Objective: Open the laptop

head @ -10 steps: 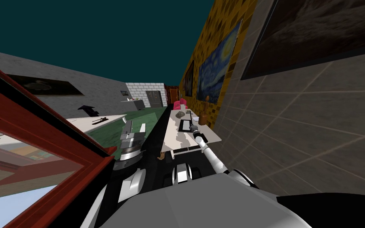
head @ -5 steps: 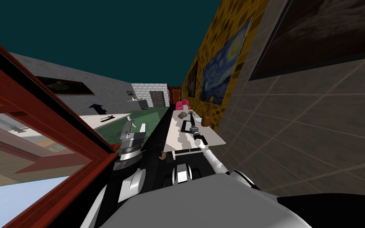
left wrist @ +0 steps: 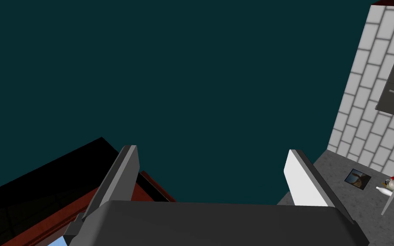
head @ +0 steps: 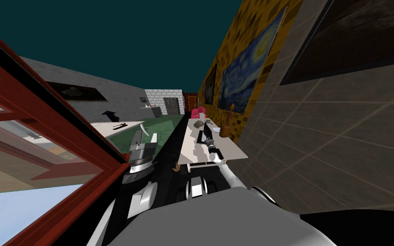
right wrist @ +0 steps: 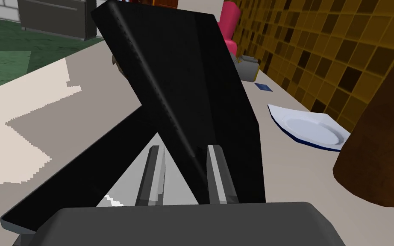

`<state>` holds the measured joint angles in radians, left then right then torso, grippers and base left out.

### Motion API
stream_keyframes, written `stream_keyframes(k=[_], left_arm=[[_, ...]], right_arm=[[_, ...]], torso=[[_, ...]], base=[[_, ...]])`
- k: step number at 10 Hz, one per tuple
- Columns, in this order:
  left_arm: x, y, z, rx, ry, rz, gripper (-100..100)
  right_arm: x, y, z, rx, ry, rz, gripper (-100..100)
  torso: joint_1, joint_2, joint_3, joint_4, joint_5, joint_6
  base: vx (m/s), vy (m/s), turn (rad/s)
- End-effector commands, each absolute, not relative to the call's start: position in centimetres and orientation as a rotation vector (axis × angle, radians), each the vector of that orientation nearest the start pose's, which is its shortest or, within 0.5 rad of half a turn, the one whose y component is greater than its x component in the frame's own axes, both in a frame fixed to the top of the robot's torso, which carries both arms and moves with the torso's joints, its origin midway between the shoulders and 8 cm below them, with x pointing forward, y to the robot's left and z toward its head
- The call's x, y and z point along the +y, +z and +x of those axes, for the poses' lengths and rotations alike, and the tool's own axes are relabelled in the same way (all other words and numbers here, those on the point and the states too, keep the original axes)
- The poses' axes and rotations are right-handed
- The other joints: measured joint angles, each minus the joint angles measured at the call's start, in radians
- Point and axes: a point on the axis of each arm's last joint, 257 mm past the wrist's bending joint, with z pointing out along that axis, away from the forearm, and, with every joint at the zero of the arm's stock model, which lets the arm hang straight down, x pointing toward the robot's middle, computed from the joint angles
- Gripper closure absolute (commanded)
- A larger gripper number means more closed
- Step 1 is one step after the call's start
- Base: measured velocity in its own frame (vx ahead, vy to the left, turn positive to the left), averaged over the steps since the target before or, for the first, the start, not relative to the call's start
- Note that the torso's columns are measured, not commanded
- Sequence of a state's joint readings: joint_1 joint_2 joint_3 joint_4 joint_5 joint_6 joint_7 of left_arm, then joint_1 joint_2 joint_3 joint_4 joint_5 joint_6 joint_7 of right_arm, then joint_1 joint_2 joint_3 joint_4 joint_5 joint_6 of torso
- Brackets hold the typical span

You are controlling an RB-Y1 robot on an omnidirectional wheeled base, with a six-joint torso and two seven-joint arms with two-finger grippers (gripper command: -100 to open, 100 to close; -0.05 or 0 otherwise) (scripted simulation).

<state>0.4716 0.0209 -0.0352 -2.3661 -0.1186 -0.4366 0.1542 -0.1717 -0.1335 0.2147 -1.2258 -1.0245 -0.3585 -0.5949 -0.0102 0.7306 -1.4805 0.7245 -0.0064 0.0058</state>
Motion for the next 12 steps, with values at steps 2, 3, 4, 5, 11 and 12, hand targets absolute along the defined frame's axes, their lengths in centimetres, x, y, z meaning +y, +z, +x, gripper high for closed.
stream_keyframes(k=[2, 3, 4, 5, 11, 12], left_arm=[[24.7, 5.8, 34.1, 0.628, -1.421, -0.596, 0], [24.7, 5.8, 34.1, 0.628, -1.421, -0.596, 0], [24.7, 5.8, 34.1, 0.628, -1.421, -0.596, 0], [24.7, 5.8, 34.1, 0.628, -1.421, -0.596, 0], [24.7, 5.8, 34.1, 0.628, -1.422, -0.596, 0], [24.7, 5.8, 34.1, 0.628, -1.422, -0.596, 0]], right_arm=[[-22.0, -29.7, 55.2, -0.215, -2.351, -2.405, 100], [-22.0, -30.4, 54.7, -0.264, -2.365, -2.429, 100], [-21.7, -28.6, 55.5, -0.231, -2.393, -2.380, 100], [-22.9, -28.1, 55.7, -0.148, -2.397, -2.371, -100], [-31.0, -25.4, 56.1, 0.300, -2.416, -2.274, -100], [-31.1, -25.4, 56.1, 0.313, -2.414, -2.269, -100]], torso=[[0.003, -0.003, -0.002, 0.000, 0.001, -0.003], [0.003, -0.003, -0.002, 0.001, 0.002, -0.002], [0.004, -0.002, -0.001, 0.002, 0.002, -0.003], [0.006, 0.001, 0.000, 0.007, 0.004, -0.004], [0.010, 0.007, 0.004, 0.013, 0.006, -0.006], [0.010, 0.006, 0.004, 0.013, 0.006, -0.006]], base=[[0.025, 0.001, 0.065], [0.018, 0.003, 0.058], [0.002, 0.005, 0.016], [-0.030, 0.037, 0.134], [-0.045, 0.072, 0.155], [-0.016, 0.057, 0.057]])
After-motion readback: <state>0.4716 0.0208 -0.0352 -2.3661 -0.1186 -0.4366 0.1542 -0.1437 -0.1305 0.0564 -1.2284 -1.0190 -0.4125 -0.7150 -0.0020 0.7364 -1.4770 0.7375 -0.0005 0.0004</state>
